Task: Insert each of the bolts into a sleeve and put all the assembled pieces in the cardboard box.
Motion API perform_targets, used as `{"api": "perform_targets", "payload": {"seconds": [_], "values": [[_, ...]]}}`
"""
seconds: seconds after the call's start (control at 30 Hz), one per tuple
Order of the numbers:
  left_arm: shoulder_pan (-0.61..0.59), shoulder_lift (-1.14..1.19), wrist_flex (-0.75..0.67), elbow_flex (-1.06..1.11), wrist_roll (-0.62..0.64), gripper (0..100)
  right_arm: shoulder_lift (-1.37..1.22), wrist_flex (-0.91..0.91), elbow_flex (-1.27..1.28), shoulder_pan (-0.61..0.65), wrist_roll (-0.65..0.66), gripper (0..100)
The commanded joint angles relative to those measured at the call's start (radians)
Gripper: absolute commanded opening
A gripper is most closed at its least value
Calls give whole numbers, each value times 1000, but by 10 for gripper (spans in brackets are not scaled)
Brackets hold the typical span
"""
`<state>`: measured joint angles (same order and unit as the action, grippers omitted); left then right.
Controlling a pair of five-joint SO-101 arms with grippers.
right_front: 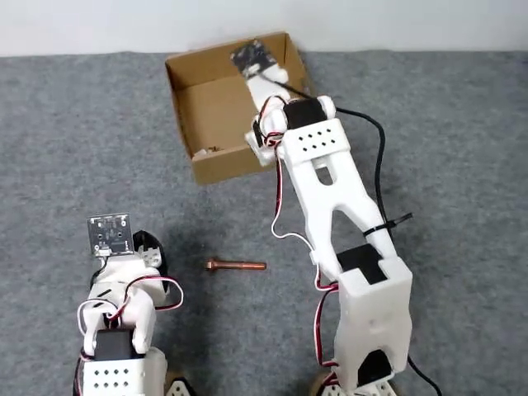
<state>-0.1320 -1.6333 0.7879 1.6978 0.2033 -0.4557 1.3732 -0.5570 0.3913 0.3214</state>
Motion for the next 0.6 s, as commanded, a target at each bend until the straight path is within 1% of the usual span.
{"api": "perform_targets", "payload": {"seconds": [0.0, 0.1, 0.23, 0.3, 0.43, 0.57], "values": [[-5, -6, -12, -7, -5, 6, 70, 130, -54, -31, 118, 10], [-5, -6, -12, -7, -5, 6, 67, 222, -52, -67, 259, 15], [-5, -5, -12, -7, -5, 6, 39, 246, -52, -120, 482, 18], [-3, -5, -12, -7, -5, 6, 10, 246, -52, -150, 549, 61], [-3, -5, -12, -7, -5, 6, -58, 239, -57, -189, 606, 215], [-3, -5, -12, -7, -5, 6, -108, 236, -57, -194, 609, 227]]}}
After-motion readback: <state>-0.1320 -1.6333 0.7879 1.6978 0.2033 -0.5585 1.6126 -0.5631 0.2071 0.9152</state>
